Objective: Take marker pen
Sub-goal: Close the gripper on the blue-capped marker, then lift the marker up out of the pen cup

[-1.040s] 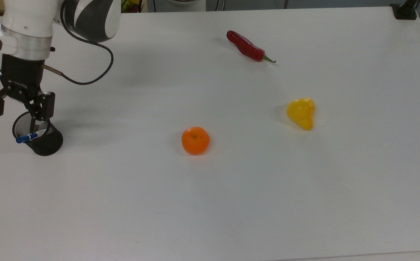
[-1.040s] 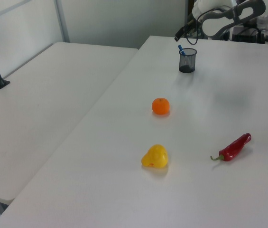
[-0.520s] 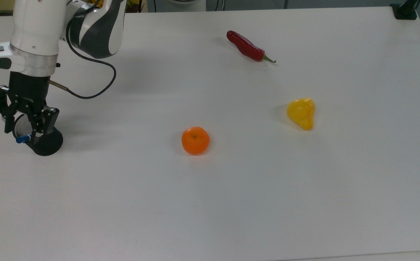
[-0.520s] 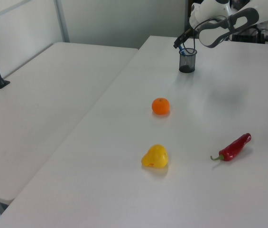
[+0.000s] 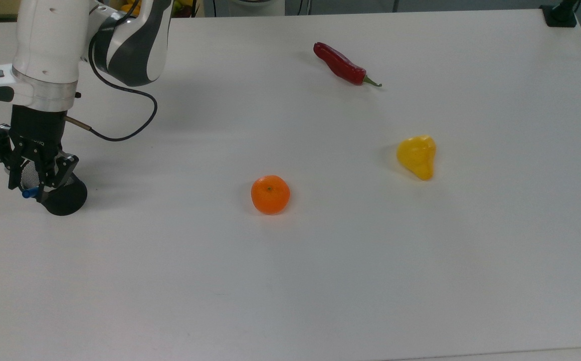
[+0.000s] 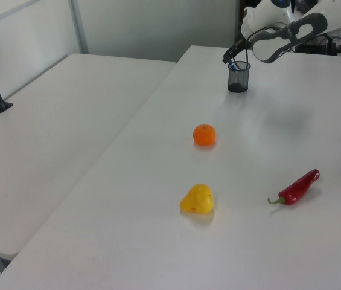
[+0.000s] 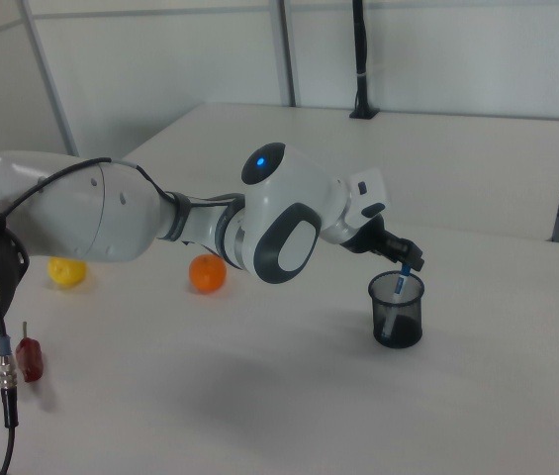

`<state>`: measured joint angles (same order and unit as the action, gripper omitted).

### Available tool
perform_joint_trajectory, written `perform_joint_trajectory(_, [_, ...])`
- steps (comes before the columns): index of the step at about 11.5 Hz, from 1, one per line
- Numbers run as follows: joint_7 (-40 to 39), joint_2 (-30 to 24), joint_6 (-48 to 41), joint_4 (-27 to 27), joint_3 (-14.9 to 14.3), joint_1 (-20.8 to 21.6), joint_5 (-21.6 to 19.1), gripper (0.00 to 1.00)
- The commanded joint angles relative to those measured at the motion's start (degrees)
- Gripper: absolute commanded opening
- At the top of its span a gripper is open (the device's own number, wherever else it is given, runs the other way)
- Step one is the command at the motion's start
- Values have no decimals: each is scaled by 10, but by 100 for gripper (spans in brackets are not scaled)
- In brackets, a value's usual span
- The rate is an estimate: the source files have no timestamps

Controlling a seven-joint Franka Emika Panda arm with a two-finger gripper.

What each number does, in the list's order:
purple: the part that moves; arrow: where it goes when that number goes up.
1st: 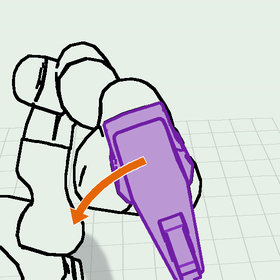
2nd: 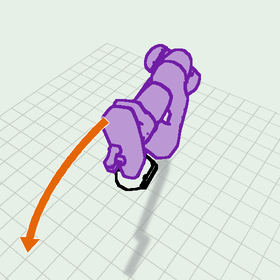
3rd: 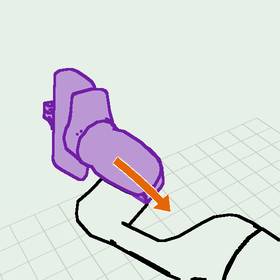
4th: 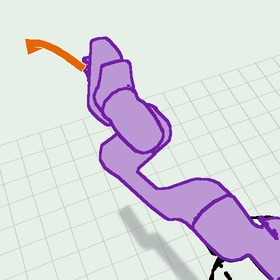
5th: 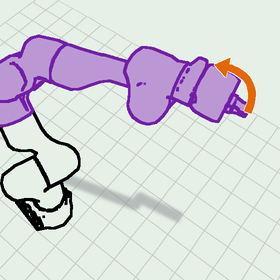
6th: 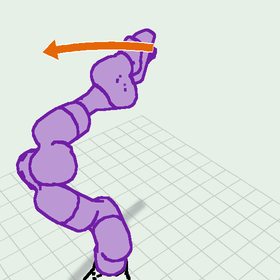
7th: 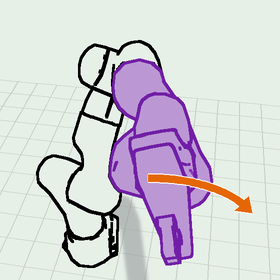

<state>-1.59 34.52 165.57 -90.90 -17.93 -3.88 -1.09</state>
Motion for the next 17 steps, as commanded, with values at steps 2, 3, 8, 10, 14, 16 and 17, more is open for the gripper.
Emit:
perform_joint_trajectory(2, [2, 20, 12, 20, -1, -4, 21, 27])
perform_joint_trajectory(3, [2, 20, 11, 20, -1, -4, 21, 14])
perform_joint_trajectory(8, [4, 6, 11, 19, 0, -4, 21, 0])
perform_joint_trajectory(10, [4, -20, 10, 17, 1, -4, 21, 0])
perform_joint_trajectory(14, [4, -88, 5, 4, 1, -8, 21, 0])
perform_joint_trajectory(16, [5, -130, 0, -17, 1, -9, 20, 0])
perform_joint_trajectory(17, [6, -147, -9, -23, 2, -8, 20, 0])
